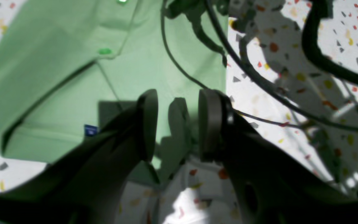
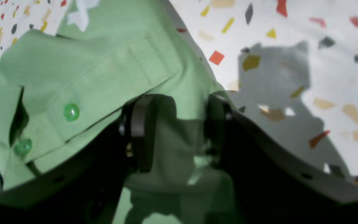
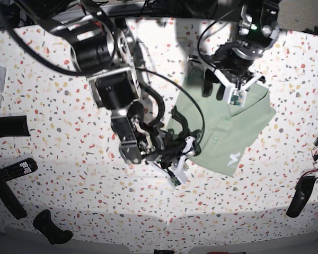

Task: Fold the T-shirt properly
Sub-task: 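Grasp the folded shirt's edges with both grippers and pull it flat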

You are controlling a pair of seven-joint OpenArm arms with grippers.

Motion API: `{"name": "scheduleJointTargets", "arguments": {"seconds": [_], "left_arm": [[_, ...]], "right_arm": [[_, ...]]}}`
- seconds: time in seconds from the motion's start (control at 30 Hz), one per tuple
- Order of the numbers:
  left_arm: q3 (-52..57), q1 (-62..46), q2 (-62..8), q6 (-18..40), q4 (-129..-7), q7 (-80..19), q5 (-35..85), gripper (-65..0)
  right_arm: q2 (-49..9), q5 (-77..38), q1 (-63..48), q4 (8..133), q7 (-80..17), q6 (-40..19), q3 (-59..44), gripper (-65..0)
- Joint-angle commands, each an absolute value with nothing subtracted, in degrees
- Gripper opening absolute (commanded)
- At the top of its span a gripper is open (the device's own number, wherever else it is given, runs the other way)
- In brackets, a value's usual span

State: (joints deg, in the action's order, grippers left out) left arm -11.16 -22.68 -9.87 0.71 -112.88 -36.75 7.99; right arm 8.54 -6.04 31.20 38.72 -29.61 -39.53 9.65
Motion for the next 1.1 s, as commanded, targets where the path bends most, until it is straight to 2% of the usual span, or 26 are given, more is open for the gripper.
{"name": "scheduleJointTargets", "arguments": {"seconds": [0.0, 0.1, 0.2, 0.3, 0.4, 0.63, 0.87, 1.07], "left_arm": [[-10.98, -22.57, -9.82, 0.95, -112.68, -35.53, 8.23, -45.4], [-10.98, -22.55, -9.5, 0.97, -107.83, -34.96, 8.19, -45.4], [-10.98, -22.37, -9.54, 0.97, -102.72, -32.86, 6.11, -45.4], [-10.85, -20.84, -9.63, 0.93, -99.5, -35.11, 2.11, -45.4], [-10.39, -18.87, -9.72, 0.91, -99.31, -38.72, -0.75, -45.4], [-4.78, -16.16, -9.74, 0.91, -99.29, -39.38, -6.22, -45.4], [2.22, -15.62, -9.76, 0.93, -99.29, -35.86, -5.98, -45.4], [3.33, -12.08, -11.14, 0.93, -99.29, -35.77, -6.0, -45.4]], "right_arm": [[8.08, -6.46, 32.27, 39.53, -30.02, -40.0, 9.74, -38.7], [5.63, -9.3, 31.31, 40.29, -31.57, -40.0, 9.74, -38.7], [3.11, -14.52, 30.41, 42.92, -36.97, -40.0, 9.74, -38.7], [0.62, -19.84, 28.82, 47.11, -42.26, -40.0, 9.74, -38.7], [-1.87, -25.04, 25.8, 53.36, -45.98, -40.0, 9.74, -38.7], [-6.46, -33.56, 15.62, 71.22, -54.3, -40.0, 9.74, -38.7], [-5.08, -43.72, 4.6, 84.53, -59.46, -40.0, 9.82, -38.7], [-1.04, -45.63, 0.47, 89.65, -60.66, -40.0, 9.82, -38.7]]}}
